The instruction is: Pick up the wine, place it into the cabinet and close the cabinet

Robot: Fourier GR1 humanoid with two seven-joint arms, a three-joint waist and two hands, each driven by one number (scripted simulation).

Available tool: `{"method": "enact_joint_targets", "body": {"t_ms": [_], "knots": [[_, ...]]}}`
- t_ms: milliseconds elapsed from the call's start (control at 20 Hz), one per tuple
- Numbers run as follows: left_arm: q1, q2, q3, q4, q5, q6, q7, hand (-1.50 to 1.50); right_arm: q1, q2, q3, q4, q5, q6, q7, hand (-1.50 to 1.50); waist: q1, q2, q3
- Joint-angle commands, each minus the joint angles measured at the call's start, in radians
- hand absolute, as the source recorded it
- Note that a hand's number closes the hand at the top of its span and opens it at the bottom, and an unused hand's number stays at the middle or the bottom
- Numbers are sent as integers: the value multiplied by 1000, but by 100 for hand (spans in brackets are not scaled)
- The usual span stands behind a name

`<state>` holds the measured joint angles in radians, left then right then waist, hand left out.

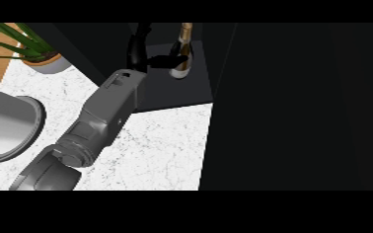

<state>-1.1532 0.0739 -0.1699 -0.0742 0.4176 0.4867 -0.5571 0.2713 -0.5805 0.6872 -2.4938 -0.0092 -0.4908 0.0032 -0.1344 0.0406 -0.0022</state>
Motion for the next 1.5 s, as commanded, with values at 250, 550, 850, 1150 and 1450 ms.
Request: {"method": "enact_joint_targets", "body": {"t_ms": [250,550,850,1150,1450], "knots": [[-25,23,49,-46,40,-182,-50,-150,26,-13,15,-126,-30,7,57,-150,17,-4,-2],[-35,-44,91,-81,75,-258,-113,150,44,-24,-8,-136,-40,3,55,-150,35,-12,0],[-45,-56,100,-89,78,-351,-95,-150,97,-54,-19,-196,-28,-2,52,-150,58,-28,1],[-11,-59,103,-103,71,-398,-106,-150,93,-61,-50,-212,-38,-23,99,-150,90,-34,1],[-18,-74,91,-168,89,-359,-36,-150,181,-87,-41,-229,-35,-29,32,-150,92,-47,3]]}}
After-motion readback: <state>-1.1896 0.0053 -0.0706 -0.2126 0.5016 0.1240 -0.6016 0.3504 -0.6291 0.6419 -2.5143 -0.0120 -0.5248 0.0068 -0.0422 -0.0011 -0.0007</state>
